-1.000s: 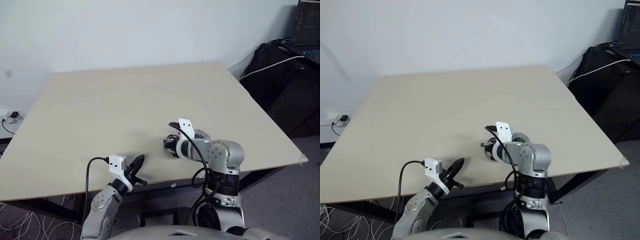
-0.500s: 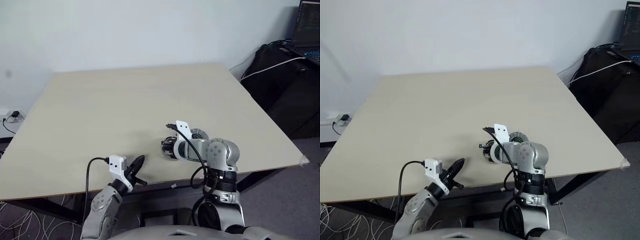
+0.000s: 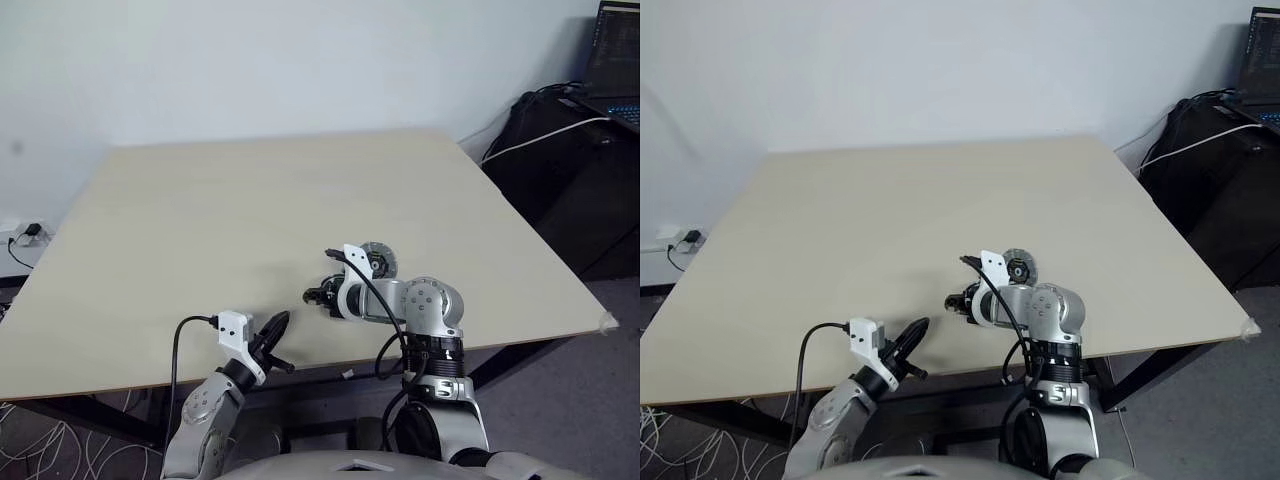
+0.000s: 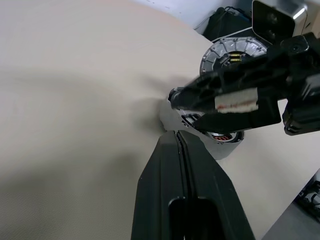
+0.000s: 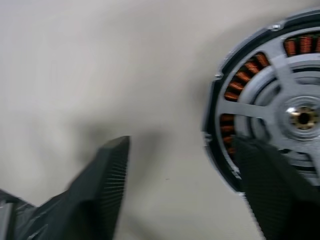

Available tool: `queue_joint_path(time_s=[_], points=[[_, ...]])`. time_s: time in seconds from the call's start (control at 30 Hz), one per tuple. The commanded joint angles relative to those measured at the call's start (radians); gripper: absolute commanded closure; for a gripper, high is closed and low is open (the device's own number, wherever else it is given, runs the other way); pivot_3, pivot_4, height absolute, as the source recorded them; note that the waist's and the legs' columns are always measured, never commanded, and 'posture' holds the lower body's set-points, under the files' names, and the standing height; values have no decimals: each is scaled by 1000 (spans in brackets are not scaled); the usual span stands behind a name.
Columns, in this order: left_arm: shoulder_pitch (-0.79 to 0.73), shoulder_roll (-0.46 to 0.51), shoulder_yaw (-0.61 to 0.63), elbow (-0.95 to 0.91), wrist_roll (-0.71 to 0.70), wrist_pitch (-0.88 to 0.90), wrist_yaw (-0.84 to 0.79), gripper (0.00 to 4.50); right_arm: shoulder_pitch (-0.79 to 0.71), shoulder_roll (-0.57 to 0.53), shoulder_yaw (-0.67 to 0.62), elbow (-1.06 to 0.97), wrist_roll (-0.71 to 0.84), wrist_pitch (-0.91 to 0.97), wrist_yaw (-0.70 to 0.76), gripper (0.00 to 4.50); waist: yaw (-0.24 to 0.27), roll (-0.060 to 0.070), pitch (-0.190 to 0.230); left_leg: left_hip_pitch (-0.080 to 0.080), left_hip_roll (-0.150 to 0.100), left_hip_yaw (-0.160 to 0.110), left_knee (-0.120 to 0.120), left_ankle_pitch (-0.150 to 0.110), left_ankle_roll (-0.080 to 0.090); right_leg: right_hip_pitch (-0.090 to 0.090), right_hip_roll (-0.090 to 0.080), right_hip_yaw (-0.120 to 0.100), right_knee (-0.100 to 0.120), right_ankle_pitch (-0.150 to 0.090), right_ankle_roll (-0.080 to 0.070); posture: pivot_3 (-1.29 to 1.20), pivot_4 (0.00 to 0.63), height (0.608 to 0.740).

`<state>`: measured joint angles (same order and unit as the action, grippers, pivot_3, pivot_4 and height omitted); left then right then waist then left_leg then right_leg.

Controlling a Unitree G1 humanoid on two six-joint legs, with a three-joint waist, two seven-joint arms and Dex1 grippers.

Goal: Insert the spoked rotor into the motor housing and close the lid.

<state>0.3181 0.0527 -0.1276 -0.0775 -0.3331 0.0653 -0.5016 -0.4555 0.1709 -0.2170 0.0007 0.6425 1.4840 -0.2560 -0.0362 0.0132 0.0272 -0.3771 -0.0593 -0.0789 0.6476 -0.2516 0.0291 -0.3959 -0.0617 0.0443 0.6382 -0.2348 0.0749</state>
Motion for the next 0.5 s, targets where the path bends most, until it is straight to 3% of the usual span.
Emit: queue_joint_path(time_s=[0.03, 0.13, 0.2, 0.27, 0.37, 0.5], points=[[-12, 3, 1, -16, -12, 3, -7, 4500, -104, 253, 17, -47, 70, -10, 29, 11, 0, 0, 0, 0, 0, 0, 0, 0, -1, 0, 0, 0, 0, 0, 0, 0, 0, 740], [-13, 2, 1, -16, -13, 7, -8, 4500, -96, 157, 131, -132, 112, -128, 156, 11, -8, 3, 7, -2, 0, 0, 0, 0, 0, -3, 0, 0, 0, 0, 0, 0, 0, 740], [-13, 3, 3, -18, -15, 9, -9, 4500, -92, -12, 303, -209, 6, -320, 290, 11, -12, 3, 8, -3, 0, 0, -1, 0, 1, -4, 1, 0, 0, 0, 0, 0, 0, 740], [-11, 1, 4, -19, -18, 11, -7, 4500, -89, -146, 404, -226, -117, -481, 366, 547, -17, 4, 10, -4, 0, 0, -2, 0, 2, -6, 2, 0, 0, 1, 5, 0, 0, 740], [-11, -1, 5, -19, -18, 11, -7, 4500, -81, -281, 442, -199, -265, -662, 394, 1485, 1, 1, 8, -3, 0, -3, -2, -1, 3, -1, 1, -4, -6, 2, 7, 0, 0, 740], [-4, -3, 4, -22, -17, 10, -5, 4500, -35, -410, 391, -201, -396, -818, 375, 2773, 13, 0, 9, -4, -3, -2, -2, -2, 4, 0, -2, -1, -11, 2, 6, 0, 0, 740]])
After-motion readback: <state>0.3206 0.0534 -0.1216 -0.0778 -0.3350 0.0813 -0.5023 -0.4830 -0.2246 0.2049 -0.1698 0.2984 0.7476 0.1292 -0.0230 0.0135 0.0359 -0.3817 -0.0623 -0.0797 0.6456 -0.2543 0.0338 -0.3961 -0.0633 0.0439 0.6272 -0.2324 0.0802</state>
